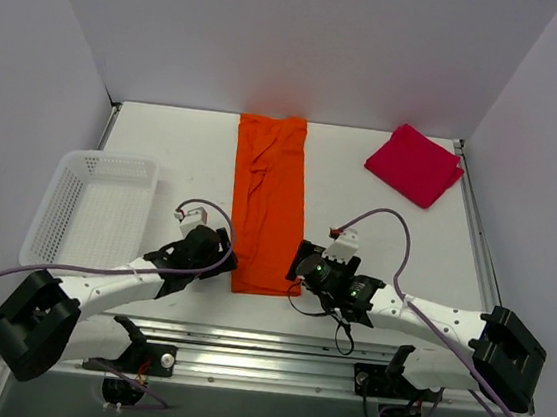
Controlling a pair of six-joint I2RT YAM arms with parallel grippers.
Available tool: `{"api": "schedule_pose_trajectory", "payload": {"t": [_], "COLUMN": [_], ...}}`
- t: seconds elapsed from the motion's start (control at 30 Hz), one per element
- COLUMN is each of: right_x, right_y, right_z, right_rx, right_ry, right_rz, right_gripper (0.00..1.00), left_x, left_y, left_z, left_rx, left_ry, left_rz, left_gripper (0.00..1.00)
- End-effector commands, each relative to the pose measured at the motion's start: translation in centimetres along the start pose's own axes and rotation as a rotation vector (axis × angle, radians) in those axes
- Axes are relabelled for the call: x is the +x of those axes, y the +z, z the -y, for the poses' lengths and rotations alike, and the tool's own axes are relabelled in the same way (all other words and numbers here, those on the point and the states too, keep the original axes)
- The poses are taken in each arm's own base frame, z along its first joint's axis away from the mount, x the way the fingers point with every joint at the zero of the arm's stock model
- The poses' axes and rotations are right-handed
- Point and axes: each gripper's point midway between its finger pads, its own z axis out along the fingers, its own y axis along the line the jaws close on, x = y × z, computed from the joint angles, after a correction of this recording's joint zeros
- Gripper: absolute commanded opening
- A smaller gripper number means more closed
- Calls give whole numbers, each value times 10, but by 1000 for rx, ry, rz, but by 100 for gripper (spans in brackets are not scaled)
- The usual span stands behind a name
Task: Fold and stack the t-shirts
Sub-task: Rotate the tshirt 90 degrees, then grab the bottom of the folded rectangular tshirt with both arms
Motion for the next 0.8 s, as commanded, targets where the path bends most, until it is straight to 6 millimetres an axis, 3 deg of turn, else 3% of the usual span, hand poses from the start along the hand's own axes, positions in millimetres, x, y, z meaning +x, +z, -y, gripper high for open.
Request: {"api": "schedule_pose_trajectory", "payload": {"t": [0.0,0.2,0.47,0.67,0.7,0.77], "right_x": [3,29,50,55,54,52], "right_y": [-2,-2,9,14,13,13], "right_z": [0,1,-2,2,3,3], "right_rx": [15,28,22,40,43,43], "right_ry": [45,33,33,30,30,24], "right_rz": [48,37,16,16,19,26], "right_gripper": [94,94,80,76,75,67], "left_x": [0,15,60,66,61,63], "left_y": [-20,-35,-24,-14,-13,-11], "left_z": [-16,-22,-18,-9,3,5], "left_rx": [-35,-15,41,66,103,103], "left_ry": [15,17,13,3,-10,-6], "left_rz": [12,-17,-91,-103,-86,-92], "left_gripper": [94,94,100,92,90,87]}}
